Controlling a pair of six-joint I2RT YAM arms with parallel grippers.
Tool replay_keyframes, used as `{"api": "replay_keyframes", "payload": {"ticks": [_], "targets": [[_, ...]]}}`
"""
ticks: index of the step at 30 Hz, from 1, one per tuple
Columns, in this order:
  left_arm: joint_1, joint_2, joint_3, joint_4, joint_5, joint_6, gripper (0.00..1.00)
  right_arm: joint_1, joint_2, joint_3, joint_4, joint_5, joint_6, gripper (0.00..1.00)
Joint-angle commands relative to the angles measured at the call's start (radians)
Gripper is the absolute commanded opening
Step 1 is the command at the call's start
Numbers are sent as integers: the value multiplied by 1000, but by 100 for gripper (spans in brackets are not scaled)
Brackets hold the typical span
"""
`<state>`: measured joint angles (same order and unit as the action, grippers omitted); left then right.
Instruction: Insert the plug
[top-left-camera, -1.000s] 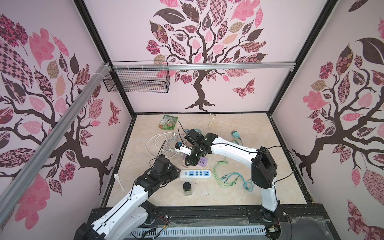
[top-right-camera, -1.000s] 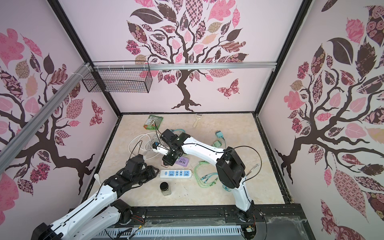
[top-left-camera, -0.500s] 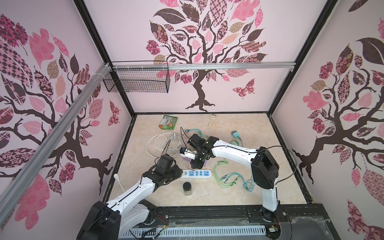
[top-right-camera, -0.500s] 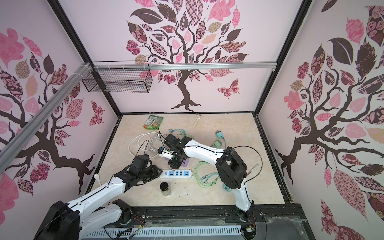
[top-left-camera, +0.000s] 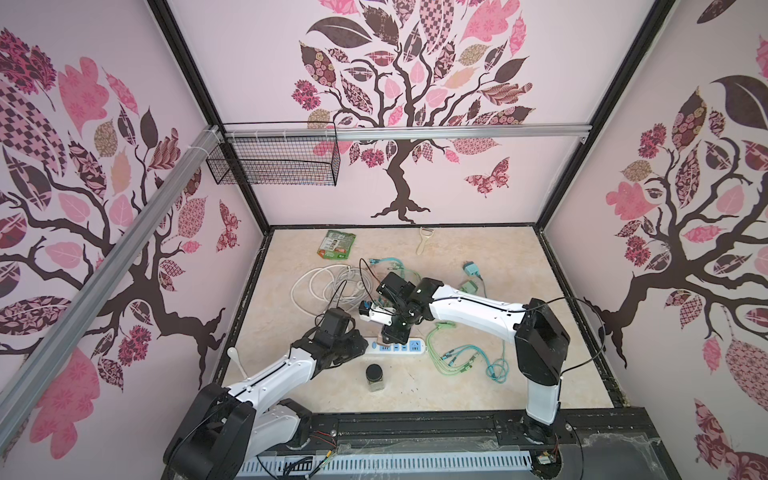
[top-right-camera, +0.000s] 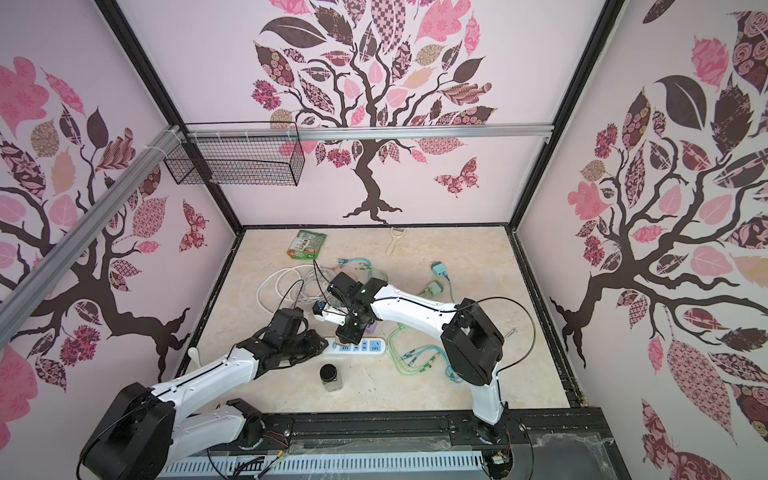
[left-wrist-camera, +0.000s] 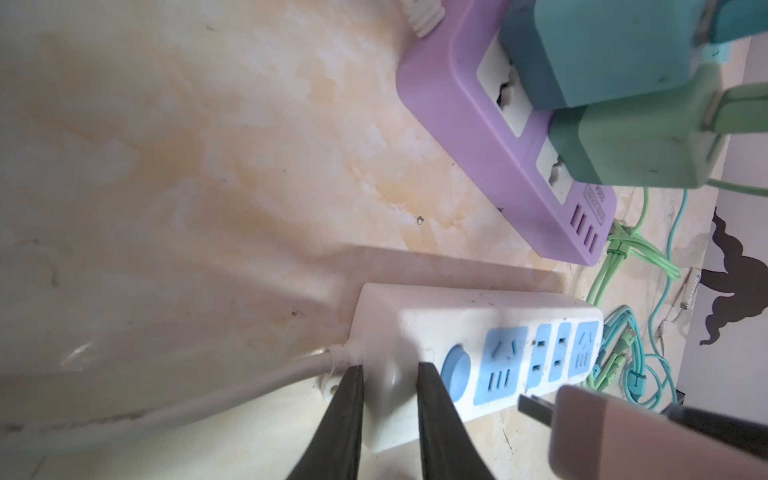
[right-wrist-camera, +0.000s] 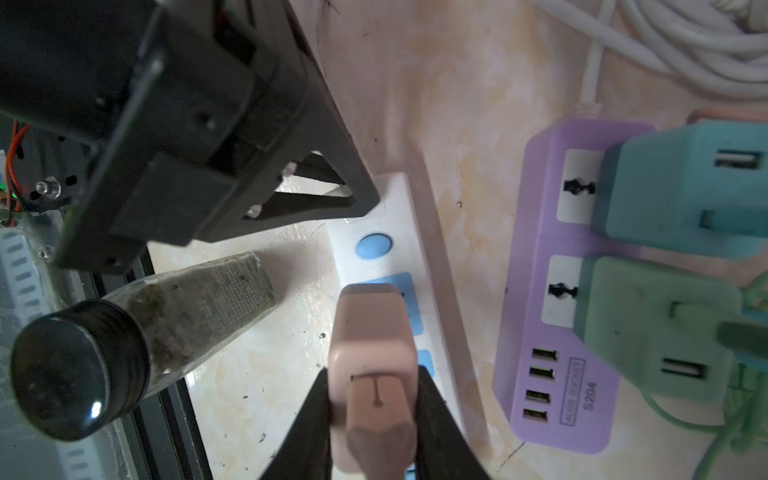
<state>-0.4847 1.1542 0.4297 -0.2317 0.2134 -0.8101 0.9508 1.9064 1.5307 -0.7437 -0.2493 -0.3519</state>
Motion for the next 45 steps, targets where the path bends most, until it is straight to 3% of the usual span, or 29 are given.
{"api": "replay_keyframes", "payload": {"ticks": [1,13,34,45], "targets": [[2,18,0,-14,-9,20,25,15,-29,5,-22,6,-28,13],[14,6,-3,-39,-17,44,23,23,-9,-22,-26,82,-84,13],[19,-15,-3,-45,-17,55,23,47,21,-39,-5,89,-111,14],[20,-44,-9,-60,-21,61,23,48,76,23,-67,175,-131,15]]}}
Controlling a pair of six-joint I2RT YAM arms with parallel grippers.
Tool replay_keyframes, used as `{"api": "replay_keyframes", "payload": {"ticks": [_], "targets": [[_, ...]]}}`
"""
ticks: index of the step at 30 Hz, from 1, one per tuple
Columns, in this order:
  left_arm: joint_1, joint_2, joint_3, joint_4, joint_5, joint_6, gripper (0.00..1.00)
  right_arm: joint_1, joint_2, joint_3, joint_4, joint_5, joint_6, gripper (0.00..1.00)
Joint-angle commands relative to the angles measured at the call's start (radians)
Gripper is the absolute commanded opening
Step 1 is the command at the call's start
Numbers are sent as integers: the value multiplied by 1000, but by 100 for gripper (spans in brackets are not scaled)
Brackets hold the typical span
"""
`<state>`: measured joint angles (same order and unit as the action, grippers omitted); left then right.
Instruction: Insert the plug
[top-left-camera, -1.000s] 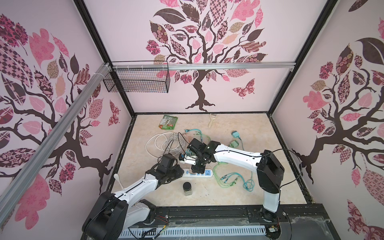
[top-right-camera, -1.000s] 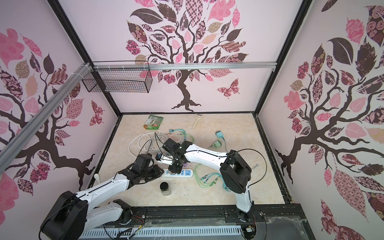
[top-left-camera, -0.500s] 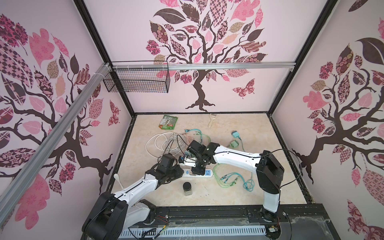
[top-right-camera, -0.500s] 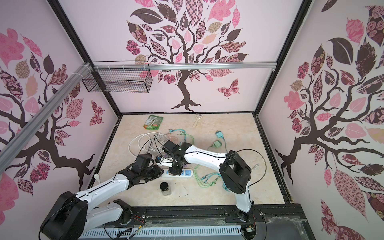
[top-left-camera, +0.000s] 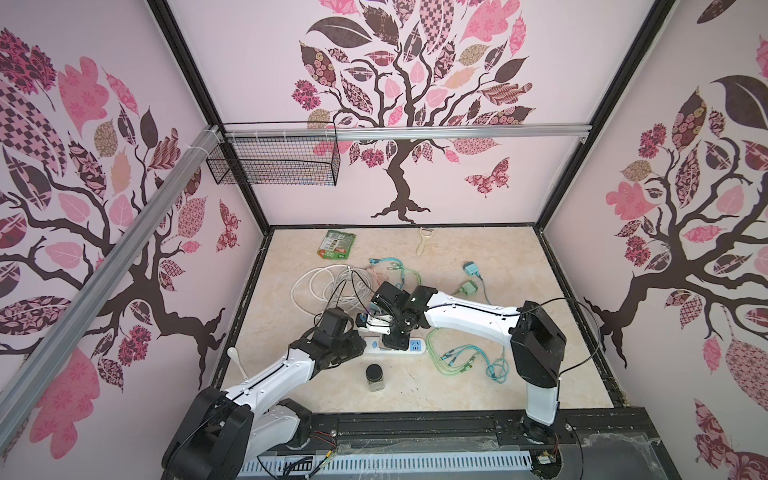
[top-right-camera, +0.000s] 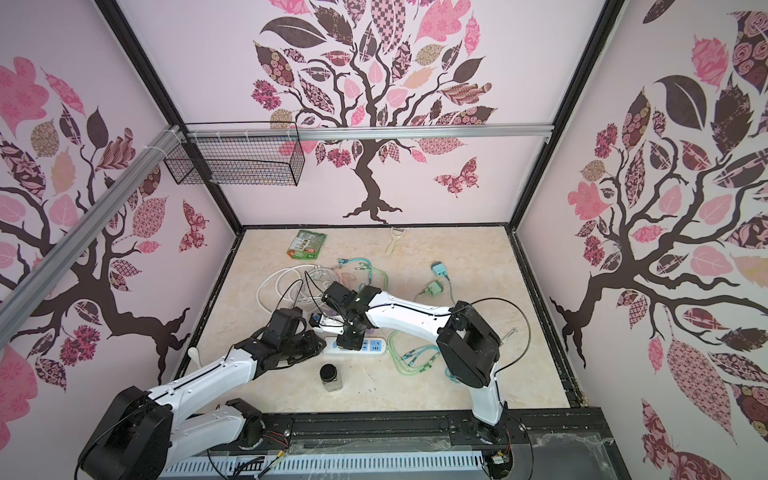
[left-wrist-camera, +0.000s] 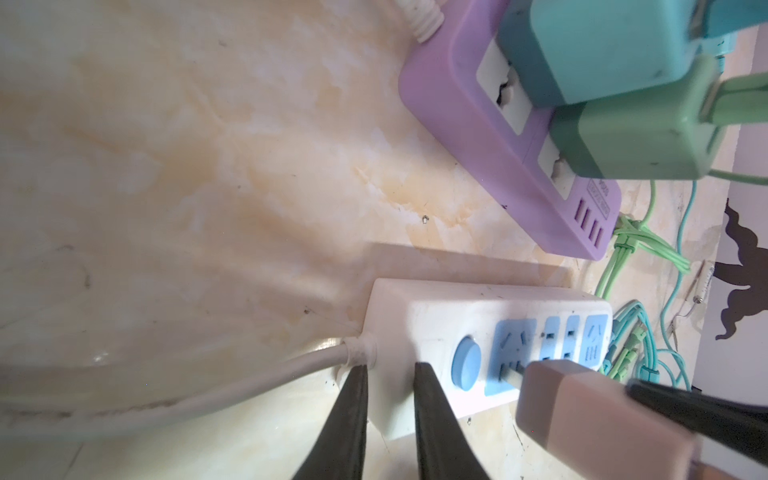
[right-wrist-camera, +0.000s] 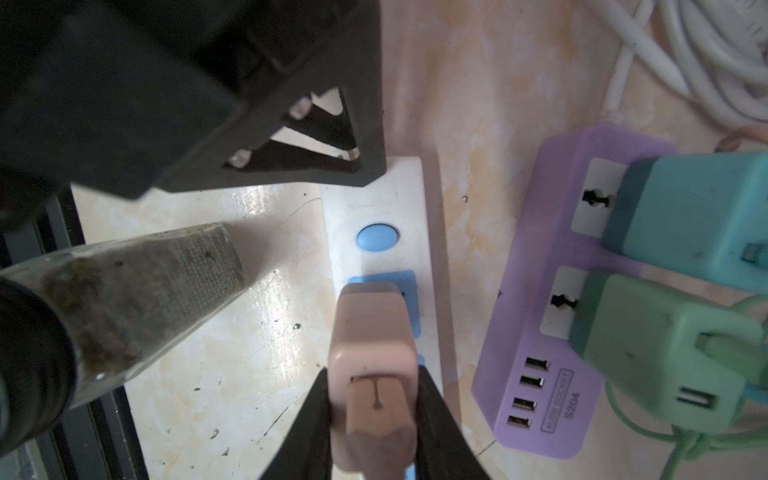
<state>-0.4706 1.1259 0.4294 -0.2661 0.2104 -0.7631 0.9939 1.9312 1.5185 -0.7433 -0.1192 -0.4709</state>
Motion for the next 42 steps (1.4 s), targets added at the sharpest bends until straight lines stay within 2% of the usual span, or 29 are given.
{"api": "replay_keyframes", "payload": {"ticks": [1,7,15,42], "targets": [[7,-18,-9,-27,-19,16,23,5,51,36,-70,47,-10,15],[9,-18,-9,-27,-18,17,23,10,52,29,-65,39,-9,15],[9,-17,-14,-21,-17,18,23,27,96,54,-102,117,-17,15],[11,-30,-26,-13,-13,17,23,30,150,-52,-70,100,15,16]]}}
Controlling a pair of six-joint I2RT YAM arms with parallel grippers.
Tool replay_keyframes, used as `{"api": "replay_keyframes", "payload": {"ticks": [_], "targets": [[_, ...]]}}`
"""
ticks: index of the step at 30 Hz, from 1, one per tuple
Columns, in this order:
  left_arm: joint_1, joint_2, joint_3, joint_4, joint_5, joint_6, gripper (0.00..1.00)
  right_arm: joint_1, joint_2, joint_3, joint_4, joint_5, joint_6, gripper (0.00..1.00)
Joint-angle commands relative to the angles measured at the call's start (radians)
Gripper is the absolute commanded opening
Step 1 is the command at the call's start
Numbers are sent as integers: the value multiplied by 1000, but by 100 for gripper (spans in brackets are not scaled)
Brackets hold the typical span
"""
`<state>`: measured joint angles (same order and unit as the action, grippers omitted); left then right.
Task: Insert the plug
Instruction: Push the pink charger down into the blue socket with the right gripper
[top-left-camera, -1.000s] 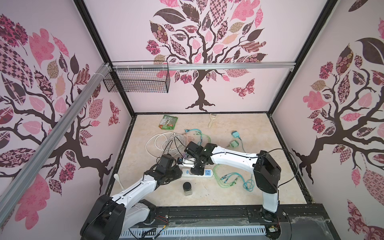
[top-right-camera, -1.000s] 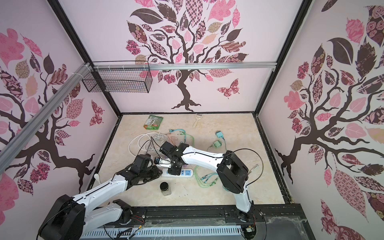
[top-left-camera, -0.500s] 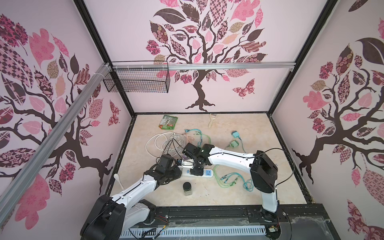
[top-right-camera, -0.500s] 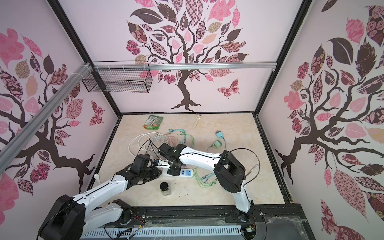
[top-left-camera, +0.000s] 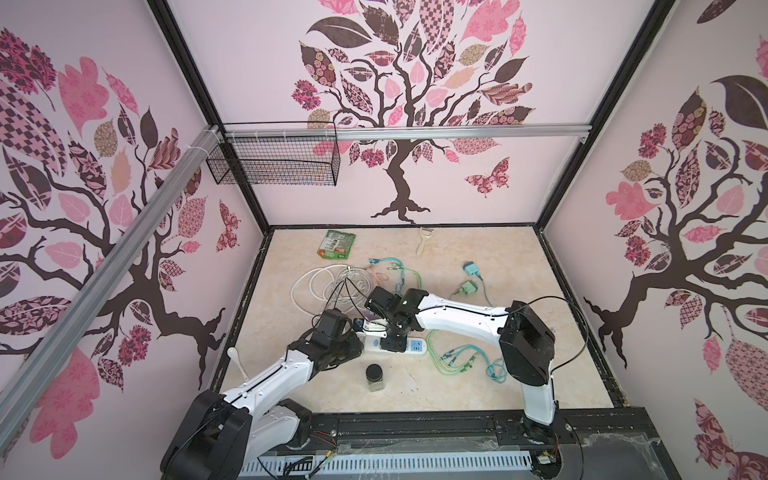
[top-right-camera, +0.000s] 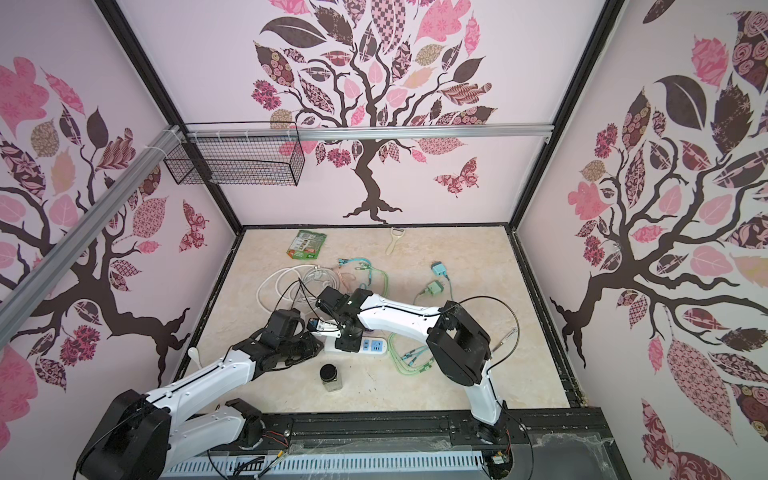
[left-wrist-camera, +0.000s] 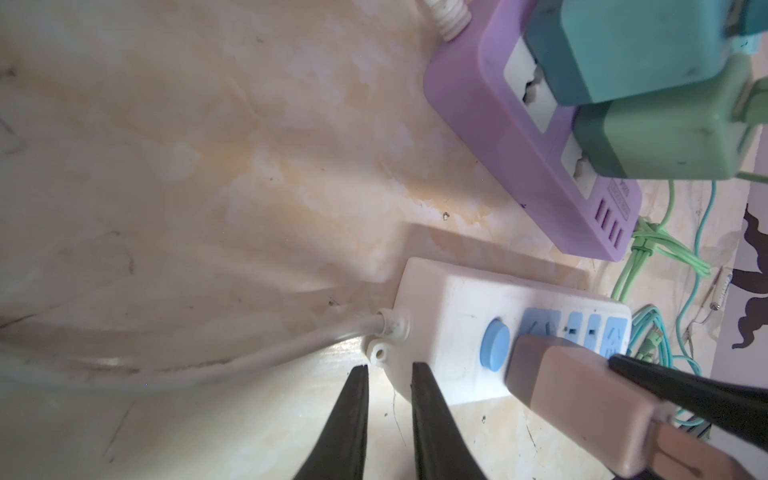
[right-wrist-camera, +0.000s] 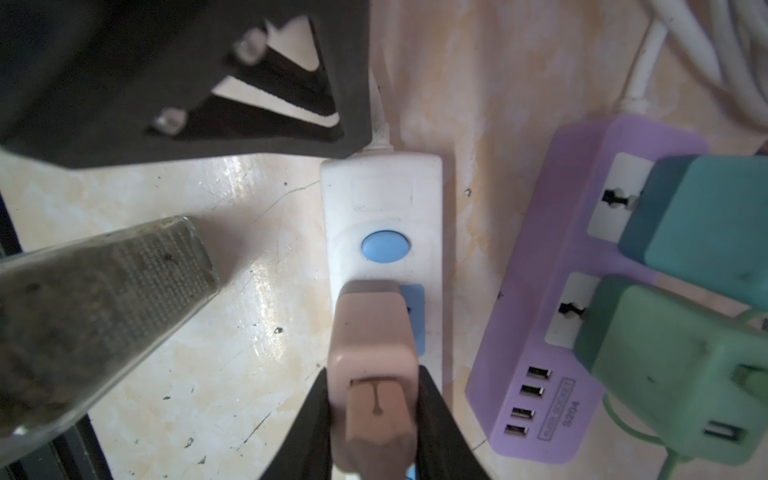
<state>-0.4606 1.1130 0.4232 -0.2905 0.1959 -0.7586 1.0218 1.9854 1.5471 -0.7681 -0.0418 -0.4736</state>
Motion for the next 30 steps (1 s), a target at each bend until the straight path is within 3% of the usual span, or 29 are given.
{"api": "replay_keyframes", "payload": {"ticks": [1,18,30], "targets": [[2,-20,-19,10,3,12,23,2,94,-84,-43,23,19,16],[2,-261,-4,-191,-41,-27,35,1,-2,-37,6,-77,60,25],[4,-341,0,-237,-55,-35,38,2,-51,-11,-1,-81,99,45]]}}
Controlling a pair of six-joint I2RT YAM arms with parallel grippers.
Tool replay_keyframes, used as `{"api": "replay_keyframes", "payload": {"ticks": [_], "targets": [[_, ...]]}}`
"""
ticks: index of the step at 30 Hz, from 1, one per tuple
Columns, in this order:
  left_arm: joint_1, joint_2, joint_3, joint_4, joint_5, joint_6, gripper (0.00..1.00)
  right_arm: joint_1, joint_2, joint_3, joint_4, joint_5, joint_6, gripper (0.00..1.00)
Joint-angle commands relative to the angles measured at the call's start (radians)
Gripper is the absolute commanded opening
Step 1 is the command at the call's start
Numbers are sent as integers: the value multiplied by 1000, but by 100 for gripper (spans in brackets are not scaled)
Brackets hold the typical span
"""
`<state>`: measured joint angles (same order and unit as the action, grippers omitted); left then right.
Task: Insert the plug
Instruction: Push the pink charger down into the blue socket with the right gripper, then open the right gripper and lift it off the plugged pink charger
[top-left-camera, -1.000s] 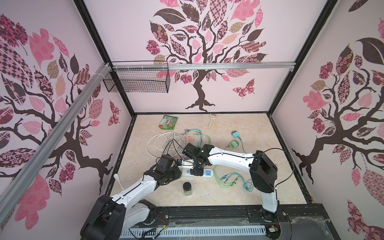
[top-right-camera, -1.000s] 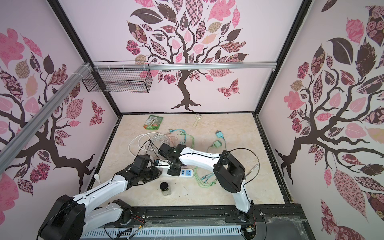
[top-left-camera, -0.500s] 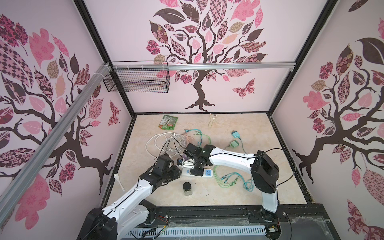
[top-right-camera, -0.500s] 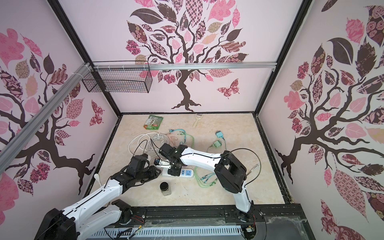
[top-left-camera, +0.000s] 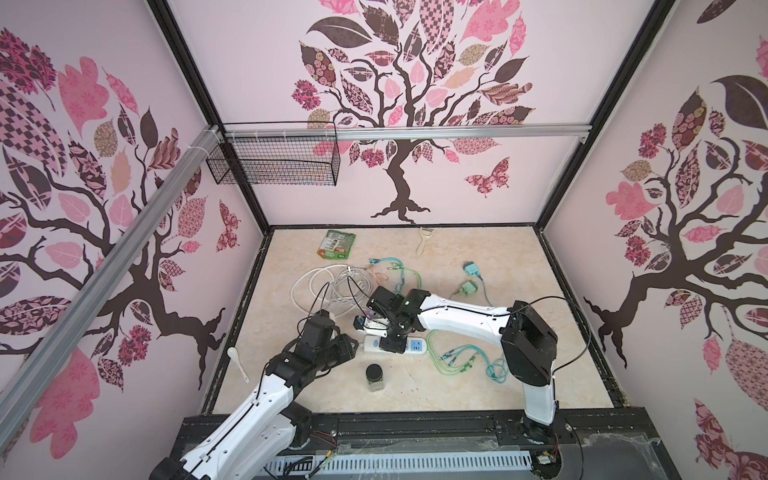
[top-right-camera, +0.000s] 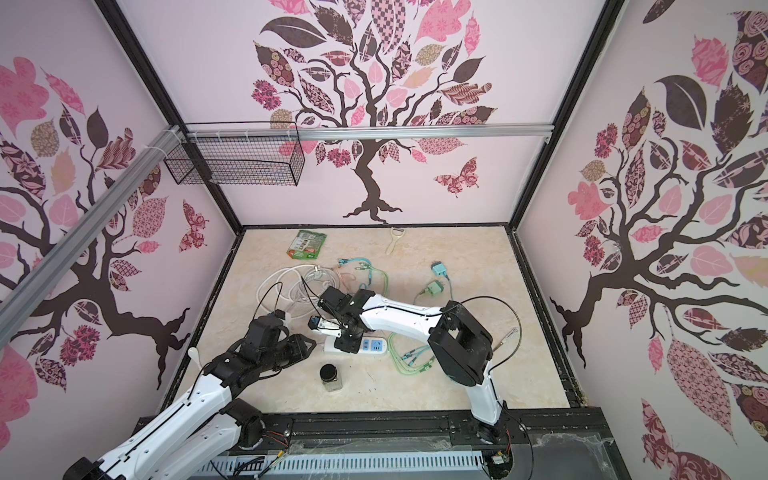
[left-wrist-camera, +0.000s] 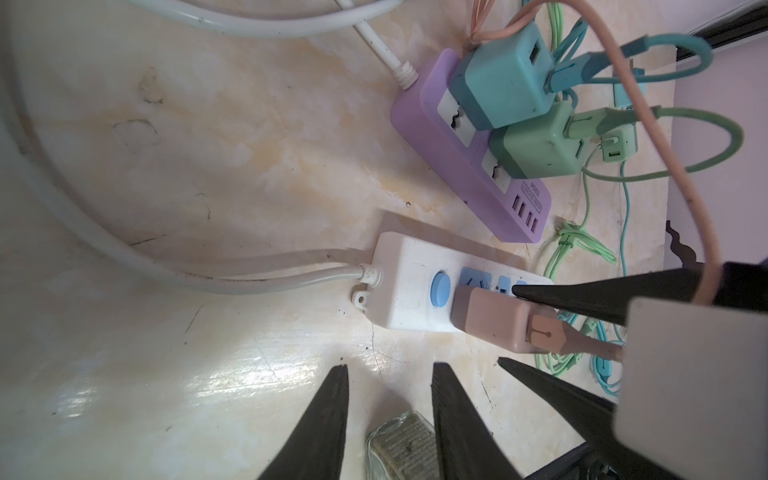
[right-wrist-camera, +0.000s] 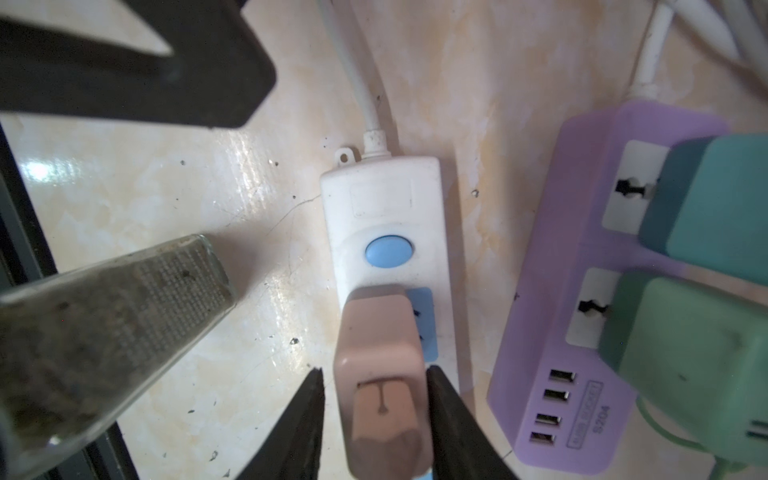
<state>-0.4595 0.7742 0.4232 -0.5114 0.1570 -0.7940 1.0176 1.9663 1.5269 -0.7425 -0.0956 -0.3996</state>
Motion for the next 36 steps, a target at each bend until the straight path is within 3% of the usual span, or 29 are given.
{"api": "replay_keyframes", "payload": {"ticks": [1,8,19,26,36], "targets": [[3,3,-1,-15,-14,2,38,6,-39,7,-22,-26,31,46],[2,0,0,-11,-8,6,42,6,-101,-23,-19,3,61,55],[4,-15,33,-45,-26,13,52,-27,-308,-220,72,32,168,69],[3,-73,48,-73,-15,27,58,-132,-486,-397,219,-8,307,72],[2,-158,88,-109,-7,50,70,-334,-616,-543,355,163,511,81]]}}
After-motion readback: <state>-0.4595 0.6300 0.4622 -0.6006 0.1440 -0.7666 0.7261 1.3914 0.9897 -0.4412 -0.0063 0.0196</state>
